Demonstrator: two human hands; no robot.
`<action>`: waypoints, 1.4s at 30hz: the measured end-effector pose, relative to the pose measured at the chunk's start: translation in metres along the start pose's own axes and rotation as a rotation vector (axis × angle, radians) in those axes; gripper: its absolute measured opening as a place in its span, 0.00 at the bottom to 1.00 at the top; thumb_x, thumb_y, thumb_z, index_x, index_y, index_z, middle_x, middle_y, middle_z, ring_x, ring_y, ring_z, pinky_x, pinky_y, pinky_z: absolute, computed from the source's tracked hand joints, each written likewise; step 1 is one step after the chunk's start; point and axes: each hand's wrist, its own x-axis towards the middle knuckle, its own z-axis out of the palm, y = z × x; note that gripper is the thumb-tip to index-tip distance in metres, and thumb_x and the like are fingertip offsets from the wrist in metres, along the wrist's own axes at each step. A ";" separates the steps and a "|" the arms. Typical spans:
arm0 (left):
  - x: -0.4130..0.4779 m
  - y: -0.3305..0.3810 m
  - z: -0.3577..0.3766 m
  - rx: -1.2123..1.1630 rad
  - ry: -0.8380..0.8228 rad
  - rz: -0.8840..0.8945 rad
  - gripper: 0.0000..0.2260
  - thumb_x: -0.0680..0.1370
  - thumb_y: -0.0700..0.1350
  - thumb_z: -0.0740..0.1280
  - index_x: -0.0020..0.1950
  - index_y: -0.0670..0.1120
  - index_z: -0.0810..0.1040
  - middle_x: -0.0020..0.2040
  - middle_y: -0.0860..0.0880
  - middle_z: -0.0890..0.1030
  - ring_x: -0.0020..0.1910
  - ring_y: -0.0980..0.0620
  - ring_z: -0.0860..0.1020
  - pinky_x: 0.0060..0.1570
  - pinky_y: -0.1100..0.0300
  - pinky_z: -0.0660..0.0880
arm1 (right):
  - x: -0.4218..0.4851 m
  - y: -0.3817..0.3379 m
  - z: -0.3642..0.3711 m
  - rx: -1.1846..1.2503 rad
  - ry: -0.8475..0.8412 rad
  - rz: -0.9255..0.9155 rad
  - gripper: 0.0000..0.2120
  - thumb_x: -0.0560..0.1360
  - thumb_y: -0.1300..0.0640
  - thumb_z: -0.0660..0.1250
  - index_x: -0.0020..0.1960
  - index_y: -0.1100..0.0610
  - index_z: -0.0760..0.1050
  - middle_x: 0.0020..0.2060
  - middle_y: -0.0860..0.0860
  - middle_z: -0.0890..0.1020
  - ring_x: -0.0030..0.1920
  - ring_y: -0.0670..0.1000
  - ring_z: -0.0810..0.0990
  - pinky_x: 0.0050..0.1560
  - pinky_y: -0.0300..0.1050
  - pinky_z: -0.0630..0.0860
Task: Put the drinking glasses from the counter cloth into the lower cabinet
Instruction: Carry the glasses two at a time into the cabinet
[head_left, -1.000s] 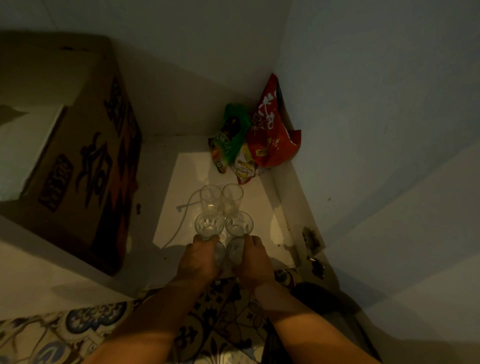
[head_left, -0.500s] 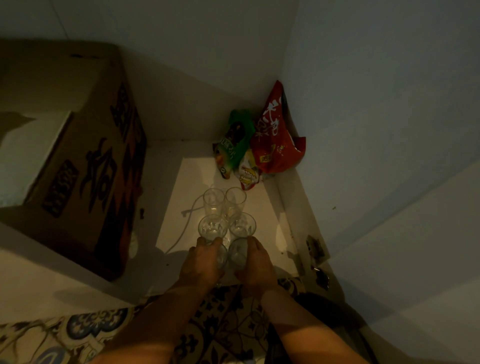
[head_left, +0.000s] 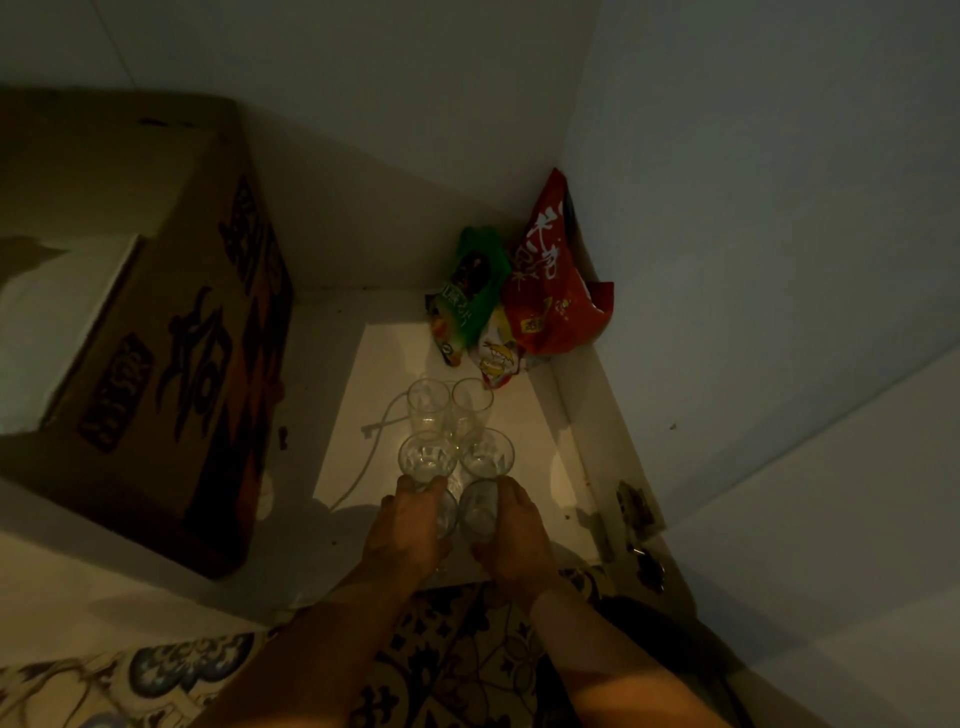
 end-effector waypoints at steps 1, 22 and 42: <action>0.001 -0.001 0.000 0.002 0.001 0.000 0.34 0.71 0.50 0.73 0.74 0.56 0.62 0.66 0.42 0.67 0.62 0.41 0.73 0.57 0.51 0.75 | 0.001 0.000 0.001 0.000 -0.001 -0.002 0.31 0.62 0.69 0.73 0.63 0.60 0.70 0.59 0.56 0.75 0.55 0.59 0.77 0.55 0.52 0.76; 0.014 0.003 -0.011 -0.003 -0.074 -0.014 0.37 0.73 0.51 0.73 0.77 0.55 0.58 0.70 0.41 0.64 0.66 0.39 0.69 0.62 0.50 0.73 | 0.007 -0.015 -0.004 0.011 0.001 0.014 0.30 0.67 0.65 0.73 0.67 0.61 0.68 0.63 0.59 0.73 0.61 0.59 0.74 0.61 0.53 0.73; -0.036 0.069 -0.128 0.275 -0.109 -0.041 0.28 0.77 0.60 0.63 0.72 0.47 0.65 0.67 0.42 0.71 0.65 0.40 0.72 0.59 0.47 0.72 | -0.024 -0.055 -0.102 -0.150 -0.086 0.115 0.22 0.77 0.50 0.65 0.68 0.57 0.70 0.60 0.57 0.77 0.60 0.57 0.76 0.57 0.48 0.75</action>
